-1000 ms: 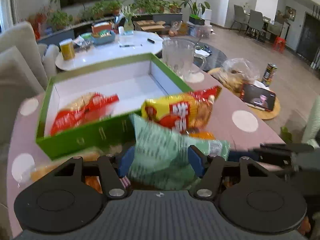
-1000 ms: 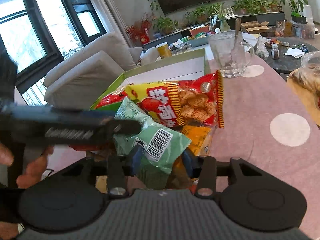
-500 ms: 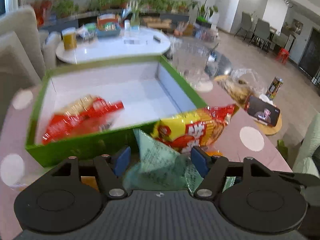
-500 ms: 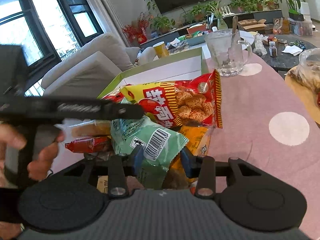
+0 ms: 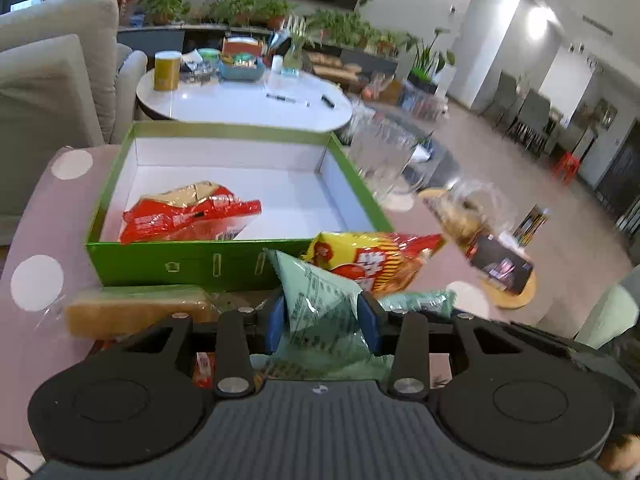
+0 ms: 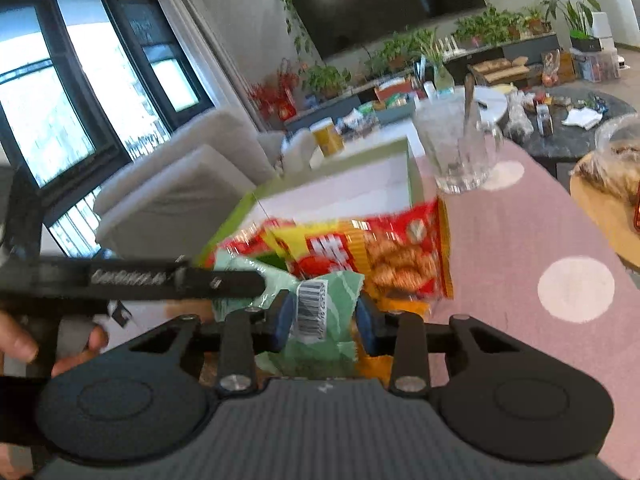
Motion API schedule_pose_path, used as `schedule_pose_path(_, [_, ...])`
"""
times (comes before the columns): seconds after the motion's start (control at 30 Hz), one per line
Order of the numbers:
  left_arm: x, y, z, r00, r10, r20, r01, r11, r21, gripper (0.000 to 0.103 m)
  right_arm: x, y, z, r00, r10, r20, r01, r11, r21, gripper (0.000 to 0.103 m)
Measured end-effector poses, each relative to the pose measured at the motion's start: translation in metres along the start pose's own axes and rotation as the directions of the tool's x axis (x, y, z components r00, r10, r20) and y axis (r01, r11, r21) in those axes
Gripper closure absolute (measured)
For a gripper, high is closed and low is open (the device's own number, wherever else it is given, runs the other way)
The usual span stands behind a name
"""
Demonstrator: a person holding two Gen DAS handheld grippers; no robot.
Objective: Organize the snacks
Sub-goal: 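Lower the green chip bag into the box and open the right gripper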
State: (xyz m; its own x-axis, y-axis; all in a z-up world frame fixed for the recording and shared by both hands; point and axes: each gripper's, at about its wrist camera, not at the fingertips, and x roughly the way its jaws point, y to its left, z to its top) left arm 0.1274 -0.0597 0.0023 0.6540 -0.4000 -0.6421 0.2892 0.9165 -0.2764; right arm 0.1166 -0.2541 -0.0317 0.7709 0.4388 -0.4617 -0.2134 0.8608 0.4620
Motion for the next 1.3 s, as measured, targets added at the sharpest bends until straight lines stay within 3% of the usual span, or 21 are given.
schedule_pose_path(0.27, [-0.025,-0.01,0.007,0.996,0.032,0.083,-0.035,0.999,0.026,0.067,-0.002,0.016,0.019,0.998,0.008,0.056,-0.006,1.0,-0.025,0.037])
schedule_pose_path(0.57, [-0.02,-0.017,0.056,0.983,0.037,0.181,-0.052,0.996,0.077,0.066,0.009,0.017,0.068,0.991,0.032,0.13,-0.024,0.997,-0.067,0.037])
schedule_pose_path(1.0, [0.065,0.004,0.082,0.996,0.036,0.083,-0.041,0.997,0.058,0.066,0.065,-0.028,0.076,0.997,0.004,0.076,-0.003,1.0,-0.012,0.037])
schedule_pose_path(1.3, [0.076,0.015,0.069,0.995,0.09,0.034,-0.091,0.995,0.041,0.064,0.076,-0.028,0.067,0.999,0.047,-0.003,-0.047,0.998,0.038,0.037])
